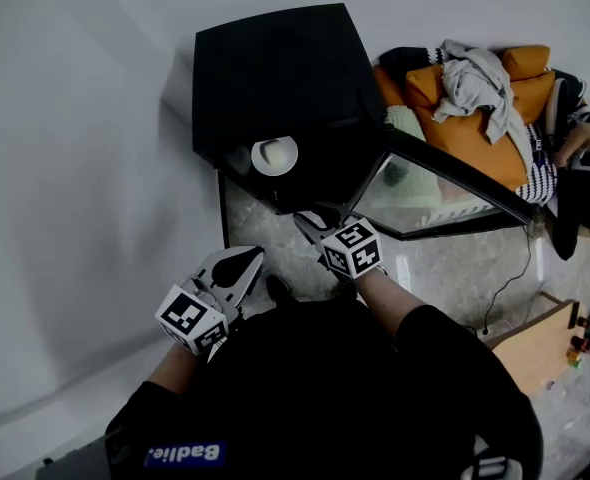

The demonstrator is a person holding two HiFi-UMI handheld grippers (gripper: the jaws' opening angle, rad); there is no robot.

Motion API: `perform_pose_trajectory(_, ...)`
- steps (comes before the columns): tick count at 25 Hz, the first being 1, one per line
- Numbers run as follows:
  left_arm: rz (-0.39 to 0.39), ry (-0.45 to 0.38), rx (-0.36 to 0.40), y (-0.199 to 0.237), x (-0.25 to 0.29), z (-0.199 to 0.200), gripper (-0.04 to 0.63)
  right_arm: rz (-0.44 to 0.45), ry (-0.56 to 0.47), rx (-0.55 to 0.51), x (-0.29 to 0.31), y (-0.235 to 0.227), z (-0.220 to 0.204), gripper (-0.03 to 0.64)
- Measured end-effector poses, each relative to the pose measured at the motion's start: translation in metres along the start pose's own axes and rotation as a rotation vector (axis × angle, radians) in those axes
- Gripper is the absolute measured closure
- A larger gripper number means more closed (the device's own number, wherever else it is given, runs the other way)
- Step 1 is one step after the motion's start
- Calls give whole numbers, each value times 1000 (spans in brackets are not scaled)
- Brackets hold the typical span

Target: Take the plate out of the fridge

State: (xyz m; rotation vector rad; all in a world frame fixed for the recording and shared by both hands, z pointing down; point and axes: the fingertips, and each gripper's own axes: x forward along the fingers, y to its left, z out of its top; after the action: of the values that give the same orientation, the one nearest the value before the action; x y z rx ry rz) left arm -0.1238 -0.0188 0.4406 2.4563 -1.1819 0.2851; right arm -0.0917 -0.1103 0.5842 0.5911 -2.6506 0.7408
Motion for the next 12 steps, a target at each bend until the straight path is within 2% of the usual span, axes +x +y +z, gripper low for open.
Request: perform_pose_trajectory(12, 24, 17, -39, 14, 1, 8, 598, -34, 36, 86, 43, -33, -23, 442)
